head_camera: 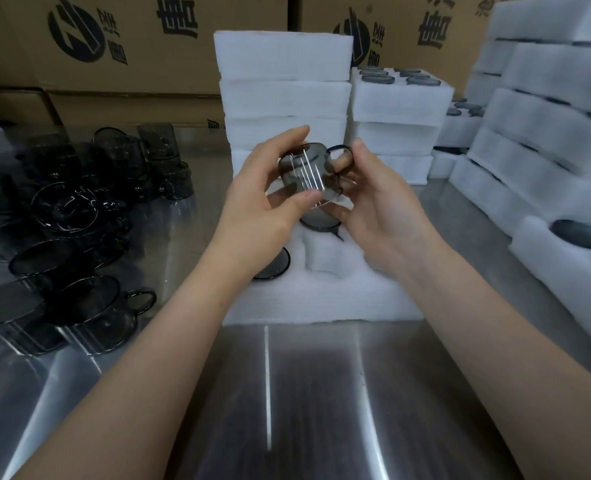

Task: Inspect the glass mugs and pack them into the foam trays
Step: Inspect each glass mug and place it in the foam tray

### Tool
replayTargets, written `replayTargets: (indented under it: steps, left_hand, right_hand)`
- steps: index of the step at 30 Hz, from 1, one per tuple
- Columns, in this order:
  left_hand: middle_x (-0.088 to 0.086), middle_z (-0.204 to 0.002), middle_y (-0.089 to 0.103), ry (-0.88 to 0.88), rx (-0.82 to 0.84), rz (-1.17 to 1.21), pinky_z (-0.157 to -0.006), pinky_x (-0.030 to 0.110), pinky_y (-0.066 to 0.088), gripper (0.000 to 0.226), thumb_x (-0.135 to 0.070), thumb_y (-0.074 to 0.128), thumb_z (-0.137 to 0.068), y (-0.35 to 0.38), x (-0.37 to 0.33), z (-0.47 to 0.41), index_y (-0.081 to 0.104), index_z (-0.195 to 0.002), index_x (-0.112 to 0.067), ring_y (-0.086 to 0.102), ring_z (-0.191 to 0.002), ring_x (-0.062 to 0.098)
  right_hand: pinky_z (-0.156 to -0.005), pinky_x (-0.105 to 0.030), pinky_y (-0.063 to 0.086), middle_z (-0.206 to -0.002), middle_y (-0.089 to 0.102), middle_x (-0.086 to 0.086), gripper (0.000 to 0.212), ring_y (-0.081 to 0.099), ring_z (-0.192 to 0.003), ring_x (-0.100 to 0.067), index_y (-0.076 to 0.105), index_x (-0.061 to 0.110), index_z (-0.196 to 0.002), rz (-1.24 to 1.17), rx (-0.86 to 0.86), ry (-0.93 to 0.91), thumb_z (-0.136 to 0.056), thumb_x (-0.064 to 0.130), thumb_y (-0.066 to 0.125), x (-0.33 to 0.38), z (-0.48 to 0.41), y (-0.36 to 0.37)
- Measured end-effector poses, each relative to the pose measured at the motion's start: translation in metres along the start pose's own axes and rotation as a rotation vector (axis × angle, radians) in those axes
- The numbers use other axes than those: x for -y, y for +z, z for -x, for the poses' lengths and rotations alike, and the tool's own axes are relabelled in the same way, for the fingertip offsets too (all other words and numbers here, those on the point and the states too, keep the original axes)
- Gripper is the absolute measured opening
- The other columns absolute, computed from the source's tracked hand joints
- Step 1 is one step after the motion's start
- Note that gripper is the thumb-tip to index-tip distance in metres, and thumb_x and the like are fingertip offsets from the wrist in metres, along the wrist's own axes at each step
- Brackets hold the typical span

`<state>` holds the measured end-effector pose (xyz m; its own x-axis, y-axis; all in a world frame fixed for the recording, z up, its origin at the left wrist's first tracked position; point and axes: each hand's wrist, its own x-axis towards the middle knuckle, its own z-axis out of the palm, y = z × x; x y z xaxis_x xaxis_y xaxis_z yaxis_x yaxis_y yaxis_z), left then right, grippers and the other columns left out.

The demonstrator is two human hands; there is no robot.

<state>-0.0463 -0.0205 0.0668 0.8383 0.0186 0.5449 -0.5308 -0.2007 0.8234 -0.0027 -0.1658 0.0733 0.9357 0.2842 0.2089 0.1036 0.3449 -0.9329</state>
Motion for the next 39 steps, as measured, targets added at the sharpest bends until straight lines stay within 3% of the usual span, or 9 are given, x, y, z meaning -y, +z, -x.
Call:
replayTargets:
  steps: [5, 8, 15, 20, 22, 29, 33, 36, 39]
  left_hand:
    - [-0.002, -0.129, 0.051, 0.141, 0.013, -0.198, -0.108, 0.039, 0.042, 0.068, 0.009, 0.067, -0.081, 0.000, -0.001, 0.003, 0.044, -0.138, -0.020, 0.046, -0.129, 0.008]
    - [0.001, -0.139, 0.046, 0.204, 0.043, -0.297, -0.114, 0.042, 0.033, 0.072, 0.009, 0.065, -0.081, 0.001, -0.001, 0.006, 0.039, -0.141, -0.023, 0.035, -0.140, 0.018]
    - [0.011, -0.149, 0.035, 0.340, 0.014, -0.372, -0.116, 0.039, 0.029, 0.082, 0.014, 0.063, -0.075, 0.002, -0.002, 0.005, 0.031, -0.145, -0.014, 0.028, -0.143, 0.021]
    - [-0.007, -0.144, 0.037, 0.110, -0.051, -0.178, -0.111, 0.028, 0.036, 0.088, -0.015, 0.071, -0.076, 0.001, -0.001, 0.003, 0.024, -0.151, -0.015, 0.036, -0.132, -0.005]
    - [-0.004, -0.141, 0.045, 0.030, -0.093, -0.143, -0.109, 0.029, 0.040, 0.086, -0.021, 0.078, -0.078, 0.001, 0.001, 0.000, 0.028, -0.149, -0.017, 0.045, -0.128, 0.000]
    - [0.010, -0.109, 0.064, -0.067, -0.101, 0.160, -0.080, 0.016, 0.051, 0.040, 0.003, 0.069, -0.084, -0.005, 0.004, -0.006, 0.053, -0.121, 0.004, 0.068, -0.093, 0.002]
    - [0.014, -0.115, 0.064, -0.064, -0.125, 0.203, -0.087, 0.024, 0.052, 0.039, -0.004, 0.066, -0.088, -0.009, 0.004, -0.007, 0.054, -0.122, 0.007, 0.067, -0.103, 0.011]
    - [0.018, -0.122, 0.064, -0.106, -0.131, 0.266, -0.100, 0.042, 0.049, 0.041, -0.012, 0.068, -0.087, -0.011, 0.005, -0.007, 0.056, -0.123, 0.003, 0.062, -0.116, 0.027]
    - [0.014, -0.119, 0.064, -0.106, -0.155, 0.230, -0.088, 0.024, 0.052, 0.042, -0.002, 0.070, -0.085, -0.011, 0.005, -0.007, 0.055, -0.124, 0.002, 0.067, -0.104, 0.011]
  right_hand:
    - [-0.081, -0.035, 0.048, -0.078, 0.058, 0.004, 0.045, 0.061, -0.079, -0.011, 0.048, 0.021, -0.056, -0.043, 0.017, 0.043, -0.100, 0.030, 0.048, -0.003, -0.002, -0.002]
    - [-0.069, -0.030, 0.046, -0.078, 0.052, -0.002, 0.052, 0.057, -0.071, -0.012, 0.045, 0.022, -0.048, -0.031, 0.022, 0.058, -0.099, 0.032, 0.049, -0.004, -0.003, -0.002]
    - [-0.047, -0.027, 0.028, -0.056, 0.035, 0.002, 0.052, 0.034, -0.049, -0.016, 0.037, 0.022, -0.054, 0.037, 0.025, 0.122, -0.096, 0.049, 0.050, -0.006, -0.003, -0.001]
    - [-0.045, -0.026, 0.023, -0.059, 0.034, -0.002, 0.045, 0.031, -0.047, -0.015, 0.044, 0.016, -0.063, 0.060, 0.071, 0.054, -0.101, 0.041, 0.045, -0.008, 0.001, 0.001]
    - [-0.044, -0.024, 0.024, -0.061, 0.037, -0.001, 0.042, 0.031, -0.046, -0.014, 0.047, 0.014, -0.067, 0.076, 0.100, 0.028, -0.101, 0.037, 0.044, -0.008, 0.003, 0.003]
    - [-0.043, -0.023, 0.029, -0.069, 0.043, -0.003, 0.037, 0.035, -0.046, -0.012, 0.059, 0.013, -0.074, 0.015, 0.268, -0.045, -0.100, 0.031, 0.040, -0.008, 0.006, 0.003]
    - [-0.046, -0.025, 0.038, -0.075, 0.051, -0.005, 0.031, 0.046, -0.047, -0.014, 0.068, 0.015, -0.084, -0.020, 0.344, -0.059, -0.097, 0.025, 0.041, -0.007, 0.006, 0.001]
    - [-0.050, -0.028, 0.044, -0.080, 0.059, -0.005, 0.013, 0.053, -0.050, -0.017, 0.052, 0.013, -0.096, -0.025, 0.351, -0.052, -0.098, 0.022, 0.044, -0.005, 0.006, 0.000]
    - [-0.048, -0.027, 0.042, -0.075, 0.060, -0.005, 0.015, 0.051, -0.049, -0.020, 0.050, 0.018, -0.097, 0.035, 0.259, -0.034, -0.094, 0.033, 0.050, -0.005, 0.006, 0.001]
